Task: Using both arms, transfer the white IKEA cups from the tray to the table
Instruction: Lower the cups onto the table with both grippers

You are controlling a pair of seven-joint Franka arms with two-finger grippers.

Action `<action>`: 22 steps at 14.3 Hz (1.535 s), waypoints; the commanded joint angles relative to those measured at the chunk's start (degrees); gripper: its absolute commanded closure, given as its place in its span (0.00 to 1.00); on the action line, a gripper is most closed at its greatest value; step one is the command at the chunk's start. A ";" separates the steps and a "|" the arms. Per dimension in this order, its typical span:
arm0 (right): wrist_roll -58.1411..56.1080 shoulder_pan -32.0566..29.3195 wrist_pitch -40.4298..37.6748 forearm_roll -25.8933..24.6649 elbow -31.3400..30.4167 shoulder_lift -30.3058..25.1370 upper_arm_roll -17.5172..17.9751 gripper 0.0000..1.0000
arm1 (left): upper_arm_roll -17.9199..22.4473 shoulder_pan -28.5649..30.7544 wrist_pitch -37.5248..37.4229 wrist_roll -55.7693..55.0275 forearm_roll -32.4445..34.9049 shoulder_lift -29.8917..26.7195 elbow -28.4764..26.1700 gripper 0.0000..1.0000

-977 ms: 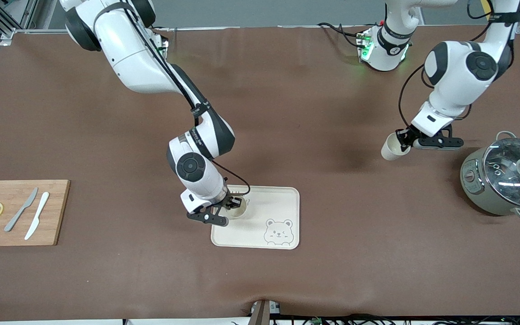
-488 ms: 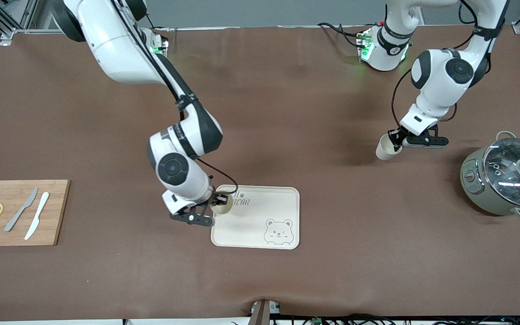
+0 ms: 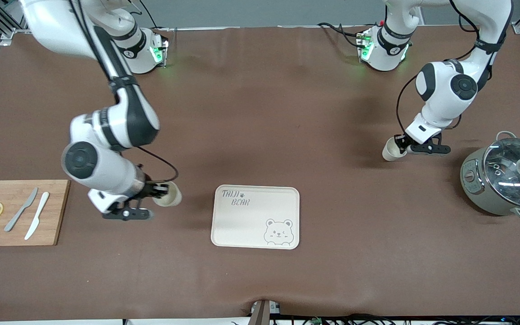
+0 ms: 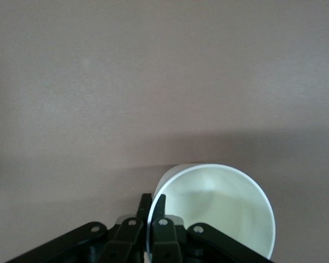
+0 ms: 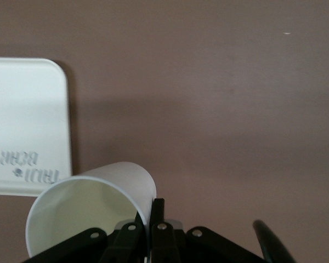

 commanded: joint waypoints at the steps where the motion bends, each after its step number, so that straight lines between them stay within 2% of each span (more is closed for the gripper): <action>1: -8.57 -5.62 1.15 -0.16 -8.69 -6.29 1.19 1.00 | -0.52 1.04 0.57 2.33 -1.21 1.18 1.08 1.00; 5: -20.08 -11.95 5.00 0.01 -12.73 -6.56 1.19 1.00 | -0.52 1.30 0.57 2.86 -1.21 1.71 1.87 1.00; 6: -22.63 -13.01 7.11 0.01 -14.14 -6.39 1.27 1.00 | -0.52 1.30 0.57 3.99 -1.21 1.97 2.05 0.92; 7: -24.40 -13.98 8.87 0.19 -15.11 -6.21 1.27 1.00 | -0.52 1.39 0.57 4.96 -1.21 2.49 2.13 0.66; 8: -25.46 -14.68 10.37 0.19 -15.64 -6.04 1.27 1.00 | -0.52 1.39 0.65 6.27 -1.21 2.85 2.31 0.30; 9: -25.73 -14.86 11.43 0.19 -16.17 -5.77 1.27 1.00 | -0.52 2.26 0.65 7.50 -1.21 3.55 2.83 0.00; 14: -25.73 -14.52 22.67 0.45 -20.12 -2.44 1.36 1.00 | -0.61 3.32 1.71 8.31 -1.47 3.55 2.84 0.00; 18: -25.73 -14.51 26.46 0.54 -20.30 0.38 1.45 1.00 | -0.52 3.32 1.71 7.61 -1.56 2.94 2.93 0.00; 22: -25.73 -14.43 27.78 0.54 -20.30 1.43 1.54 1.00 | -0.52 3.32 0.57 7.43 -1.74 -0.04 2.75 0.00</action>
